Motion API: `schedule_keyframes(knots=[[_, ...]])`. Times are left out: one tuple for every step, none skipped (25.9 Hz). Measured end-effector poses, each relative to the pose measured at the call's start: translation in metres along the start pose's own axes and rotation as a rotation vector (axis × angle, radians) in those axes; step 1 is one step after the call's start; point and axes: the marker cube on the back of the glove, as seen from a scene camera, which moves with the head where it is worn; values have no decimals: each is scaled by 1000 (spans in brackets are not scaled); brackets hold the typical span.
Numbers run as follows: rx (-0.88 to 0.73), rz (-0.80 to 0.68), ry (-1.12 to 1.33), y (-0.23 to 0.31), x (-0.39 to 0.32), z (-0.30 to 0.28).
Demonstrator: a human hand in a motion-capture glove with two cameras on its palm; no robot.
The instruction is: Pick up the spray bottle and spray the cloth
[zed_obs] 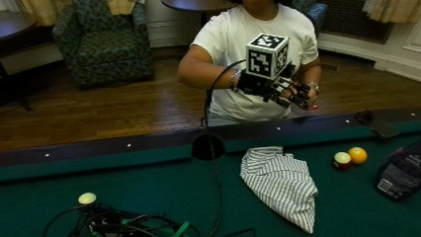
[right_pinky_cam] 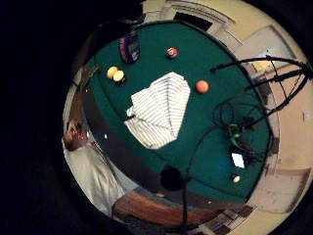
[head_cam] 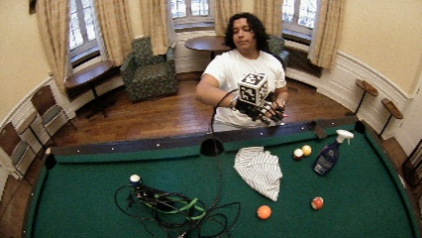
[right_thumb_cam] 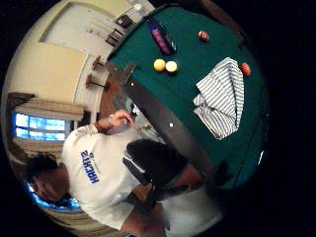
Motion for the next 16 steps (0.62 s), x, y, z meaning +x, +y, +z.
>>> schedule_keyframes(knots=[[-3, -18, 18, 6, -4, 1], [-4, -36, 31, 12, -8, 2], [-4, -52, 40, 17, -11, 3], [-4, -64, 46, 22, -13, 3], [-5, -73, 52, 26, -15, 2], [-5, -79, 59, 30, -15, 1], [-6, -84, 67, 33, -15, -1], [-6, -88, 73, 37, -16, -2], [-5, -91, 77, 40, -17, -4], [-4, -95, 78, 43, -17, -5], [-3, -98, 77, 46, -17, -7], [-2, -100, 76, 48, -17, -8], [-2, -103, 74, 50, -16, -9], [-2, -105, 72, 52, -16, -8], [-3, -107, 69, 53, -16, -8], [-5, -106, 65, 55, -15, -6]])
